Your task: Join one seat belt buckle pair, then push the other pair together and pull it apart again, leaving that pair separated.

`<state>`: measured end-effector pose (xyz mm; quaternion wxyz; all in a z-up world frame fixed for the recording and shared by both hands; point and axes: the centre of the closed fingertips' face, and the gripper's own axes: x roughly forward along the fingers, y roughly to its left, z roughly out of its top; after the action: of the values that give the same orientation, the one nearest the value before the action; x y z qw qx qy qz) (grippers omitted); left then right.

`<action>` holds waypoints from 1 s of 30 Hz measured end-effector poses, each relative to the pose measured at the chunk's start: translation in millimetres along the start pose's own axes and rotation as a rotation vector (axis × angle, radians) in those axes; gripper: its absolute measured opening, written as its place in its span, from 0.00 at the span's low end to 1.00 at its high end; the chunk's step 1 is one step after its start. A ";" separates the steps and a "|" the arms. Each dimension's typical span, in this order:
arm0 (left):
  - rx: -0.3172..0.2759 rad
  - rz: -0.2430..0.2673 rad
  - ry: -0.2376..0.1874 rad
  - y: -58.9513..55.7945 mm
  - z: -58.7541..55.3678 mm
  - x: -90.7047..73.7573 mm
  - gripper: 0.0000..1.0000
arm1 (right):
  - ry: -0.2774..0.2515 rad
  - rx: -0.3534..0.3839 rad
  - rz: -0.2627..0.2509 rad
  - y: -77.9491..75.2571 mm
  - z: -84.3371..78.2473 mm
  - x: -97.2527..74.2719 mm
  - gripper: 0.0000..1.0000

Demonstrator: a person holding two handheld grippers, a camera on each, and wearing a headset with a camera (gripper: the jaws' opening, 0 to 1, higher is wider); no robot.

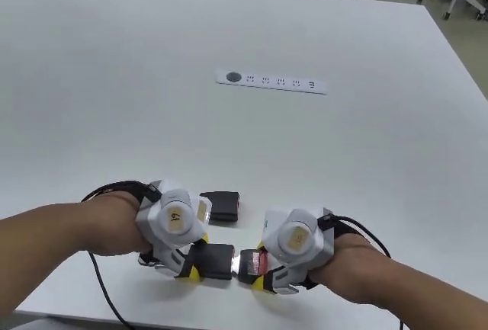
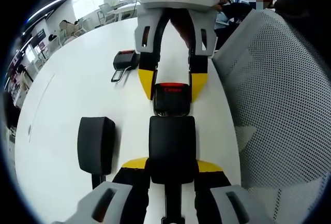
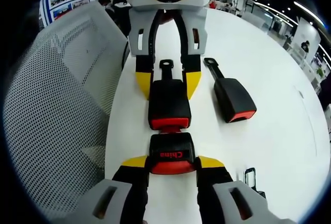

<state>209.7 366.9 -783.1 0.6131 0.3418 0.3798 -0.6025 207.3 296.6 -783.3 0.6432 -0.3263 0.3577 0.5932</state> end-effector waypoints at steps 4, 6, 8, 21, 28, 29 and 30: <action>-0.040 -0.010 0.004 -2.0 -1.7 -2.3 0.35 | 0.003 -0.011 -0.014 -0.2 1.8 -1.6 0.33; -0.034 -0.007 0.025 -2.1 -6.8 -5.0 0.36 | -0.006 -0.007 -0.015 0.2 5.2 -6.0 0.33; -0.038 0.004 0.015 -2.5 -5.1 -11.6 0.38 | -0.017 -0.004 -0.019 -0.3 9.6 -10.6 0.34; -0.038 0.102 -0.094 29.9 28.4 -47.3 0.39 | -0.055 -0.002 -0.082 -27.9 13.9 -41.3 0.34; -0.051 0.152 -0.111 64.1 37.9 -47.8 0.40 | -0.031 0.024 -0.133 -57.9 -10.5 -55.2 0.33; -0.046 0.157 -0.107 69.0 38.9 -46.9 0.40 | -0.029 0.025 -0.137 -59.5 -12.3 -55.9 0.34; -0.044 0.158 -0.103 72.4 39.0 -46.2 0.41 | -0.022 0.027 -0.146 -64.6 -17.4 -58.0 0.34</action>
<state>284.7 357.8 -726.7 0.6850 0.3256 0.3326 -0.5604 268.0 245.8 -743.7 0.6929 -0.3363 0.3339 0.5435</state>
